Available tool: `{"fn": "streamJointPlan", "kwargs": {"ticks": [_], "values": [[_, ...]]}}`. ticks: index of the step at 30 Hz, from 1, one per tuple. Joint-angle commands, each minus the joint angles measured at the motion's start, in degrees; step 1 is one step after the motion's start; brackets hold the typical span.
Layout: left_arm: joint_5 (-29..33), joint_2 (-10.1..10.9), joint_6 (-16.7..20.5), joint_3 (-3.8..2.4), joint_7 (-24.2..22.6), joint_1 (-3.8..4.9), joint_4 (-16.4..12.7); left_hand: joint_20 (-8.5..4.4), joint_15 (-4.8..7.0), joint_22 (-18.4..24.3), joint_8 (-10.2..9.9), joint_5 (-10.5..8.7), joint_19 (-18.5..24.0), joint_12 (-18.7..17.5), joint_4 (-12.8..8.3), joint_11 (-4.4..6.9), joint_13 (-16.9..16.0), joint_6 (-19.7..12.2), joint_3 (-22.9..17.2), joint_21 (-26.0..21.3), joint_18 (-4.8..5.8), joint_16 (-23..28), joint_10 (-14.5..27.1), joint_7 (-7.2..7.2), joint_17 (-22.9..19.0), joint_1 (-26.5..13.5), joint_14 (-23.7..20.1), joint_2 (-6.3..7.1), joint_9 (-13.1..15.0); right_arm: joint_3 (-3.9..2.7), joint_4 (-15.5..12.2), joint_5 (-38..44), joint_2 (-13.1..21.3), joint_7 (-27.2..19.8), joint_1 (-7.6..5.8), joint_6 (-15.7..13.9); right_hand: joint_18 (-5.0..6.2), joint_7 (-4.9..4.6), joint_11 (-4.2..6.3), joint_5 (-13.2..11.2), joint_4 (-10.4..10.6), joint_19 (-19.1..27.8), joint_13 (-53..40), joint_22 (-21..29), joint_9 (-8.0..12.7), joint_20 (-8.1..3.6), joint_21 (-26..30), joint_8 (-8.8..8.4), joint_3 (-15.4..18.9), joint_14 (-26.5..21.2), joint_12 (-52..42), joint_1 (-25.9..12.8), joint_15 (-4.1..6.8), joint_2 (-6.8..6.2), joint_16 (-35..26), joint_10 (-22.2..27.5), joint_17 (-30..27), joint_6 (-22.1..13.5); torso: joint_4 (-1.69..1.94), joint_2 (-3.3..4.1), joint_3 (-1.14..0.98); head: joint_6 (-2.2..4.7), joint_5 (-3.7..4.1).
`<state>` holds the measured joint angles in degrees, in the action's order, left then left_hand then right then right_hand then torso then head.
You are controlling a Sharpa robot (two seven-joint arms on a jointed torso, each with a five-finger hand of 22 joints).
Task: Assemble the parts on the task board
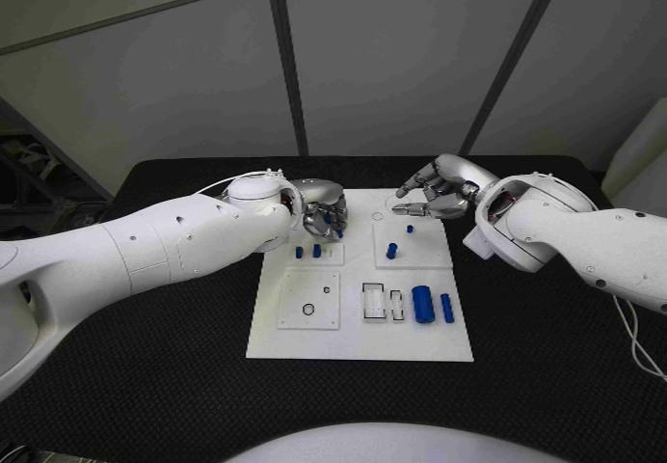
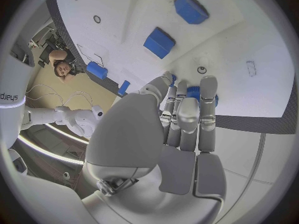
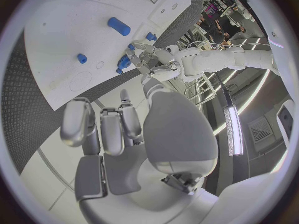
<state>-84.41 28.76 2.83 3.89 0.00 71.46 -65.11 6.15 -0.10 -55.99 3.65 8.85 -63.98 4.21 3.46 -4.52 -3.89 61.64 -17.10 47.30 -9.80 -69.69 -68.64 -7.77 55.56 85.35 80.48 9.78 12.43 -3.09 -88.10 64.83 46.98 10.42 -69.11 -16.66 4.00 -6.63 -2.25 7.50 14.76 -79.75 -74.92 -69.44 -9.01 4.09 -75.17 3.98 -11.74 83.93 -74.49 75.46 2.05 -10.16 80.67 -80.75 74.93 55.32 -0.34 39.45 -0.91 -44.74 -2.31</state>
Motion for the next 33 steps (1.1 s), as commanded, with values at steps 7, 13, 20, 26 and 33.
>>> {"fn": "streamJointPlan", "kwargs": {"ticks": [7, 13, 20, 26, 33], "values": [[-1.0, -0.5, -1.8, 0.09, 0.1, -0.25, 0.6, -0.01, 0.18, -1.5, 0.5, 0.16, -0.8, 0.7, -0.2, 0.19, 0.1, 1.0, -1.2, 2.0, 0.39, -1.2, -1.2, 0.06, 0.7, -0.2, 0.6, -1.00, -0.3, -0.03, -0.1, 0.2, -0.1, -0.4, -0.11, 0.3, 0.35, -0.01, 0.34, 0.4, 0.3, -0.1, -1.8, -0.1, -0.1, -0.05, 0.1, -0.13, -0.2, 2.8, -0.2, 0.1, 0.29, 0.34, -0.1, 0.0, 0.9, 0.6, 0.03, -0.06, -0.04, -0.15, 0.06], [-1.0, -0.5, -2.2, 0.09, -0.3, -0.35, 0.4, -0.27, 0.54, -3.4, 0.8, 0.16, -1.6, 1.3, -0.6, 0.69, 0.0, 2.4, -2.1, 4.0, 0.66, -2.3, -2.6, 0.44, 1.4, -0.3, 1.1, -1.70, -0.6, -0.03, -0.1, 0.2, -0.2, -0.5, -0.11, 0.3, 0.35, 0.00, 0.34, 0.4, 0.3, -0.1, -1.9, -0.1, -0.1, -0.05, 0.1, -0.13, -0.2, 2.8, -0.3, 0.1, 0.29, 0.34, -0.1, 0.0, 0.9, 0.6, 0.01, -0.09, -0.04, -0.19, 0.09], [-1.0, -0.2, -1.3, 0.08, -0.8, -0.47, 0.1, -0.69, 1.01, -5.1, 1.4, -0.81, -2.5, 1.8, -1.5, 1.22, -0.2, 4.3, -3.5, 6.0, 0.95, -3.0, -4.1, 0.73, 1.8, 0.1, 1.6, -3.09, -0.6, -0.03, -0.1, 0.2, -0.1, -0.5, -0.11, 0.2, 0.35, 0.00, 0.34, 0.4, 0.3, -0.1, -1.9, -0.1, -0.1, -0.05, 0.1, -0.13, -0.2, 2.8, -0.3, 0.1, 0.29, 0.34, -0.1, 0.0, 0.9, 0.6, 0.05, -0.09, 0.01, -0.03, 0.14], [0.1, 0.8, 1.4, 0.02, -1.1, -0.55, -0.6, -0.81, 1.02, -6.3, 1.0, -0.65, -3.3, 1.5, -2.2, 1.12, 0.0, 4.1, -4.1, 7.5, 1.25, -3.3, -3.9, 0.56, 1.9, 0.1, 1.9, -3.08, -0.9, -0.03, -0.1, 0.2, -0.1, -0.5, -0.11, 0.2, 0.35, 0.00, 0.34, 0.4, 0.3, -0.1, -1.9, -0.1, -0.1, -0.05, 0.1, -0.13, -0.2, 2.8, -0.3, 0.1, 0.29, 0.34, -0.1, 0.0, 0.9, 0.6, 0.10, -0.08, 0.03, 0.16, 0.25], [1.6, 1.8, 3.2, -1.16, -1.4, -0.58, -1.7, -0.79, 0.96, -6.6, 0.8, -0.52, -3.4, 1.3, -2.4, 1.00, 0.0, 4.0, -4.4, 7.8, 1.31, -3.4, -3.7, 0.46, 2.0, 0.0, 2.0, -2.98, -1.1, -0.03, 0.0, 0.2, -0.2, -0.6, -0.11, 0.2, 0.35, 0.00, 0.34, 0.4, 0.3, -0.1, -1.9, -0.1, -0.1, -0.05, 0.1, -0.13, -0.2, 2.8, -0.3, 0.1, 0.29, 0.34, -0.1, 0.0, 0.9, 0.6, 0.10, -0.09, 0.04, 0.43, 0.13]]}}
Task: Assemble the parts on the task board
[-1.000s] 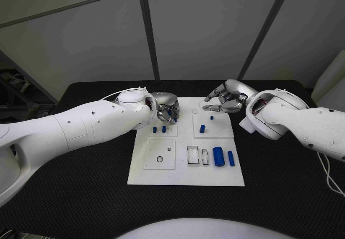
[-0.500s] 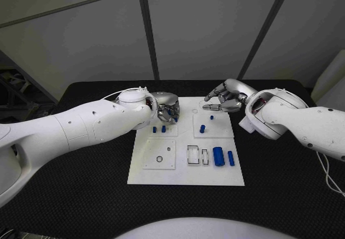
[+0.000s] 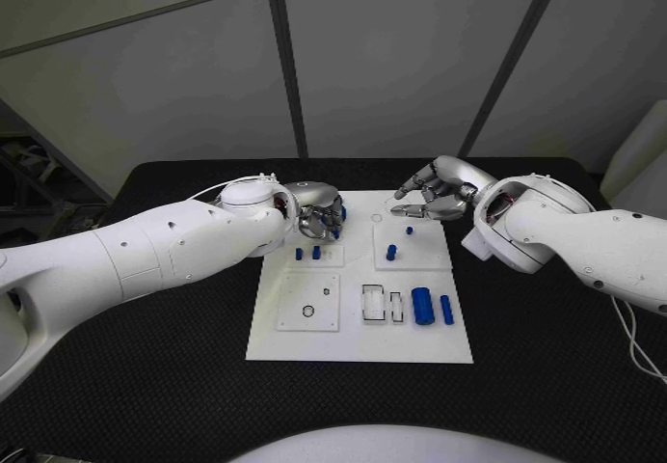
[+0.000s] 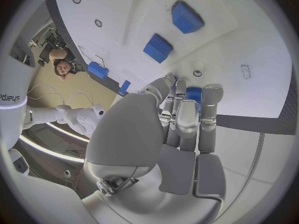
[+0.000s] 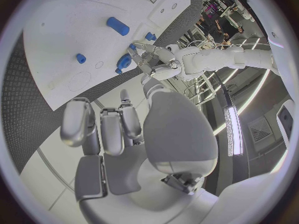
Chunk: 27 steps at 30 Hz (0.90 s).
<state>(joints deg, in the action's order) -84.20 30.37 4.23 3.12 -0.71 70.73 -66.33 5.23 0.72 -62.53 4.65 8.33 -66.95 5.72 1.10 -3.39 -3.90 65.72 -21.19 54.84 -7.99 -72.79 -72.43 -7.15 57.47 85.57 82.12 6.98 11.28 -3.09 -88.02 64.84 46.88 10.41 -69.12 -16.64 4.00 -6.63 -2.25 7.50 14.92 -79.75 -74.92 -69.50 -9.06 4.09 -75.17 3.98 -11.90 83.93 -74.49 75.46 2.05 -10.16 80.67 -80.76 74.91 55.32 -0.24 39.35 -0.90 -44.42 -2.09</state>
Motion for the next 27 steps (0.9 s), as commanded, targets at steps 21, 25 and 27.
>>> {"fn": "streamJointPlan", "kwargs": {"ticks": [21, 25, 27], "values": [[2.6, 5.6, -1.0, -3.05, 1.1, -0.15, -3.5, 0.19, 0.05, -0.3, -0.4, -0.10, -0.4, -0.4, -0.3, -0.21, 0.1, -0.1, -0.5, 0.4, -0.49, -0.1, 0.1, -0.24, -0.4, -0.9, 0.3, 0.23, -0.1, -0.03, 0.1, 0.2, 0.2, -0.5, -0.10, 0.2, 0.35, 0.01, 0.35, 0.4, 0.2, -0.1, -1.9, -0.1, -0.1, -0.06, 0.1, -0.09, -0.1, 2.8, -0.3, 0.1, 0.29, 0.38, -0.1, -0.1, 1.0, 0.7, 0.00, 0.00, 0.01, 0.50, -0.71], [2.8, 6.5, -1.8, -3.05, 1.5, -0.29, -3.8, 0.19, 0.05, -0.3, -0.4, -0.10, -0.4, -0.4, -0.3, -0.21, 0.1, -0.1, -0.5, 0.4, -0.49, -0.1, 0.1, -0.24, -0.4, -0.9, 0.3, 0.23, -0.1, -0.03, 0.1, 0.2, 0.2, -0.5, -0.10, 0.3, 0.35, 0.01, 0.35, 0.4, 0.2, -0.1, -1.9, -0.1, -0.1, -0.06, 0.1, -0.09, -0.1, 2.8, -0.3, 0.1, 0.29, 0.38, -0.1, -0.1, 1.0, 0.7, -0.05, 0.05, 0.00, 0.46, -0.85], [2.8, 6.7, -2.0, -3.05, 1.6, -0.35, -3.9, 0.19, 0.05, -0.3, -0.4, -0.10, -0.4, -0.4, -0.3, -0.21, 0.1, -0.1, -0.5, 0.4, -0.49, -0.1, 0.1, -0.24, -0.4, -0.9, 0.3, 0.23, -0.1, -0.03, 0.1, 0.2, 0.2, -0.5, -0.10, 0.3, 0.35, 0.01, 0.35, 0.4, 0.2, -0.1, -1.9, -0.1, -0.1, -0.06, 0.1, -0.09, -0.1, 2.8, -0.3, 0.1, 0.29, 0.38, -0.1, -0.1, 1.0, 0.7, -0.04, 0.05, 0.00, 0.42, -0.88]]}}
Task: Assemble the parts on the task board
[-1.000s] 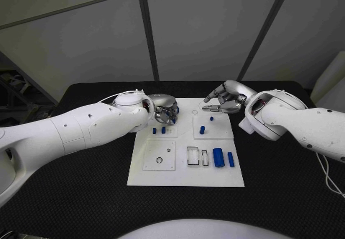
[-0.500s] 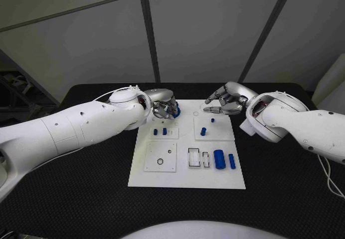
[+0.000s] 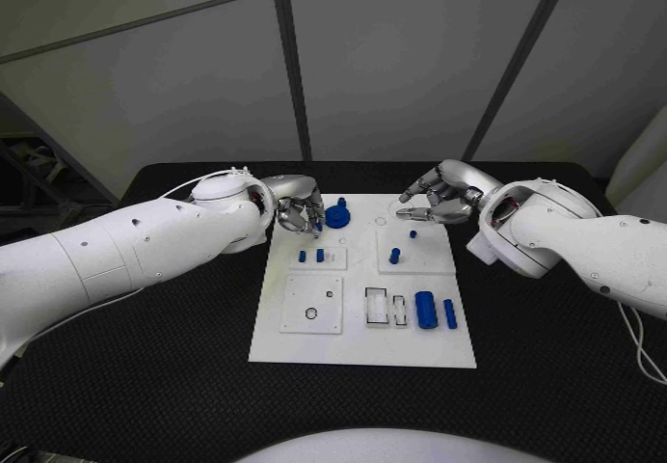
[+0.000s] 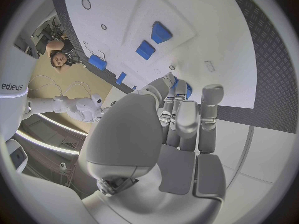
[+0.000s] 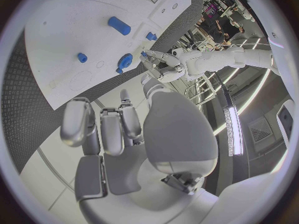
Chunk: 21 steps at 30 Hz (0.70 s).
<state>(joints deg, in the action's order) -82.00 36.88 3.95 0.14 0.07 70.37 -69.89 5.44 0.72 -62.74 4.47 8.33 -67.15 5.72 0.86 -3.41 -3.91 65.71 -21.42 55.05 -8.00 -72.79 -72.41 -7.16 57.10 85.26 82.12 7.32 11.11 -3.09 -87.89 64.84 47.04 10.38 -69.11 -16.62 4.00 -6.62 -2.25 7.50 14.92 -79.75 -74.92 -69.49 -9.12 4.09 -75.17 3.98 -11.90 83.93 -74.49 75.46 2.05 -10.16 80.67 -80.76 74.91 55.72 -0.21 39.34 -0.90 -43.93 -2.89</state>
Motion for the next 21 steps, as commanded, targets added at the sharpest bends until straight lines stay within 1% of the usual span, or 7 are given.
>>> {"fn": "streamJointPlan", "kwargs": {"ticks": [1, 5, 10, 18, 21], "values": [[0.6, 0.3, -1.8, -0.07, 0.9, -0.04, -0.4, -0.01, 0.05, 0.0, -0.2, -0.10, -0.2, -0.4, 0.0, -0.20, 0.1, -0.1, -0.3, 0.2, -0.49, -0.1, 0.1, -0.23, -0.1, -0.6, 0.3, -0.11, 0.0, -0.03, 0.0, 0.2, 0.0, -0.5, -0.10, 0.3, 0.35, -0.01, 0.35, 0.4, 0.2, -0.1, -1.9, -0.1, -0.1, -0.05, 0.1, -0.09, -0.1, 2.8, -0.3, 0.1, 0.29, 0.38, -0.1, -0.1, 1.0, 0.3, -0.06, 0.07, 0.00, -0.09, -0.06], [0.5, 0.5, -2.0, -0.07, 1.0, -0.16, -0.5, 0.00, 0.04, 0.0, -0.3, -0.19, -0.1, -0.4, 0.0, -0.20, 0.1, -0.1, -0.3, 0.1, -0.51, 0.0, 0.1, -0.22, -0.3, -0.7, 0.3, -0.09, 0.0, -0.03, 0.0, 0.2, 0.0, -0.5, -0.10, 0.3, 0.35, -0.01, 0.35, 0.4, 0.2, -0.1, -1.9, -0.1, -0.1, -0.05, 0.1, -0.09, -0.1, 2.8, -0.3, 0.1, 0.29, 0.38, -0.1, -0.1, 1.0, 0.3, -0.05, 0.08, 0.02, -0.20, -0.04], [0.5, 0.6, -2.5, -0.07, 1.2, -0.23, -0.6, 0.00, 0.03, 0.0, -0.3, -0.22, -0.1, -0.4, 0.0, -0.19, 0.1, -0.1, -0.3, 0.1, -0.52, 0.0, 0.1, -0.22, -0.3, -0.7, 0.3, -0.08, 0.0, -0.03, 0.0, 0.2, -0.1, -0.5, -0.10, 0.3, 0.35, -0.01, 0.35, 0.4, 0.2, -0.1, -1.9, -0.1, -0.1, -0.05, 0.1, -0.09, -0.1, 2.8, -0.3, 0.1, 0.29, 0.38, -0.1, -0.1, 1.0, 0.3, -0.17, 0.08, -0.02, -0.29, -0.12], [0.5, 0.8, -3.2, -0.07, 1.4, -0.25, -0.6, 0.01, 0.03, 0.0, -0.3, -0.33, 0.0, -0.4, -0.1, -0.19, 0.1, 0.0, -0.4, 0.0, -0.54, 0.1, 0.1, -0.21, -0.5, -0.8, 0.2, -0.07, 0.0, -0.03, 0.1, 0.2, -0.1, -0.5, -0.10, 0.3, 0.35, -0.01, 0.35, 0.4, 0.2, -0.1, -1.9, -0.1, -0.1, -0.05, 0.1, -0.09, -0.1, 2.8, -0.3, 0.1, 0.29, 0.38, -0.1, -0.1, 1.0, 0.3, -0.05, 0.05, -0.01, -0.40, -0.03], [0.5, 0.9, -3.6, -0.07, 1.6, -0.25, -0.7, 0.01, 0.03, 0.0, -0.3, -0.33, 0.0, -0.4, -0.1, -0.19, 0.1, 0.0, -0.4, 0.0, -0.54, 0.1, 0.1, -0.21, -0.5, -0.8, 0.2, -0.07, 0.0, -0.03, 0.1, 0.2, -0.1, -0.5, -0.10, 0.3, 0.35, -0.01, 0.35, 0.4, 0.2, -0.1, -1.9, -0.1, -0.1, -0.05, 0.1, -0.09, -0.1, 2.8, -0.3, 0.1, 0.29, 0.38, -0.1, -0.1, 1.0, 0.3, -0.07, 0.04, 0.00, -0.40, -0.01]]}}
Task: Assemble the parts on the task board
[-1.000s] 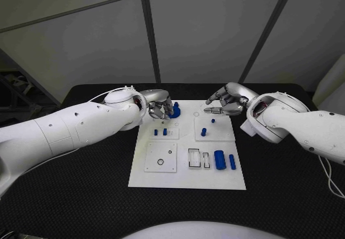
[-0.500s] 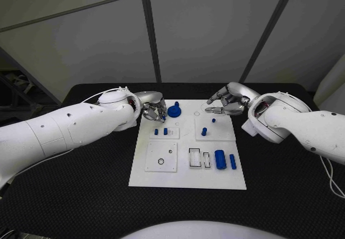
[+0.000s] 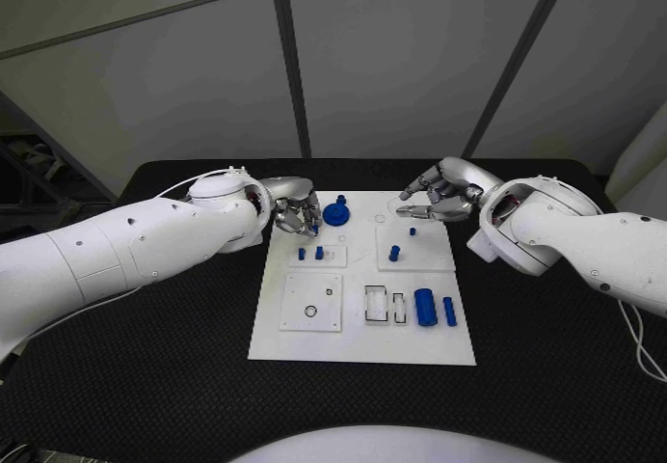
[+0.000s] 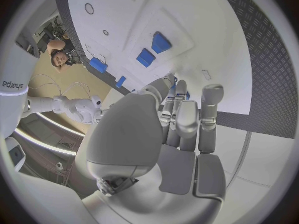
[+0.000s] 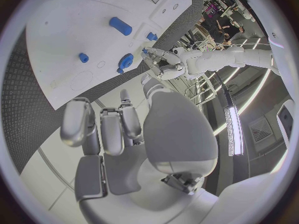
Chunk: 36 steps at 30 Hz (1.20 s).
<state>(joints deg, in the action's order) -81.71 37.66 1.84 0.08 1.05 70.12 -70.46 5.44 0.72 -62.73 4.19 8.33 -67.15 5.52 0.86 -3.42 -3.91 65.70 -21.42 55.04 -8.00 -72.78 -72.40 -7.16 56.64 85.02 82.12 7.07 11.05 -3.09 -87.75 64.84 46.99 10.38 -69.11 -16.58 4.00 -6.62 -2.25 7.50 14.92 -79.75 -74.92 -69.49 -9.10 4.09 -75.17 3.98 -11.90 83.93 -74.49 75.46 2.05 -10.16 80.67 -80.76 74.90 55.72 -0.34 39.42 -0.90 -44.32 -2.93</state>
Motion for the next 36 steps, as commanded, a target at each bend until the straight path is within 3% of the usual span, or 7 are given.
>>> {"fn": "streamJointPlan", "kwargs": {"ticks": [1, 36], "values": [[0.2, 0.2, -1.5, -0.01, 0.7, 0.00, -0.2, 0.02, 0.03, 0.1, 0.0, -0.41, 0.1, -0.2, -0.1, -0.17, 0.1, 0.0, -0.4, 0.0, -0.56, 0.1, 0.1, -0.20, -0.2, -0.5, 0.2, 0.16, 0.0, -0.03, 0.0, 0.2, -0.1, -0.5, -0.10, 0.3, 0.35, -0.01, 0.35, 0.4, 0.2, -0.1, -1.9, -0.1, -0.1, -0.05, 0.1, -0.09, -0.1, 2.8, -0.3, 0.1, 0.29, 0.38, -0.1, -0.1, 1.0, 0.3, 0.06, -0.04, 0.00, -0.01, 0.04], [1.2, 0.4, -2.5, 0.00, 0.8, -0.01, -0.9, 0.02, 0.06, 0.0, 0.0, -0.53, 0.2, -0.2, -0.3, -0.11, 0.0, 0.2, -0.8, 0.0, -0.57, 0.2, -0.1, -0.14, -0.3, -0.6, 0.1, -0.07, 0.0, -0.03, 0.2, 0.2, -0.2, -0.5, -0.10, 0.3, 0.35, -0.01, 0.35, 0.4, 0.2, -0.1, -1.9, -0.1, -0.1, -0.05, 0.1, -0.09, -0.1, 2.8, -0.3, 0.1, 0.29, 0.38, -0.1, -0.1, 1.0, 0.3, 0.00, -0.03, -0.05, -0.20, 0.03]]}}
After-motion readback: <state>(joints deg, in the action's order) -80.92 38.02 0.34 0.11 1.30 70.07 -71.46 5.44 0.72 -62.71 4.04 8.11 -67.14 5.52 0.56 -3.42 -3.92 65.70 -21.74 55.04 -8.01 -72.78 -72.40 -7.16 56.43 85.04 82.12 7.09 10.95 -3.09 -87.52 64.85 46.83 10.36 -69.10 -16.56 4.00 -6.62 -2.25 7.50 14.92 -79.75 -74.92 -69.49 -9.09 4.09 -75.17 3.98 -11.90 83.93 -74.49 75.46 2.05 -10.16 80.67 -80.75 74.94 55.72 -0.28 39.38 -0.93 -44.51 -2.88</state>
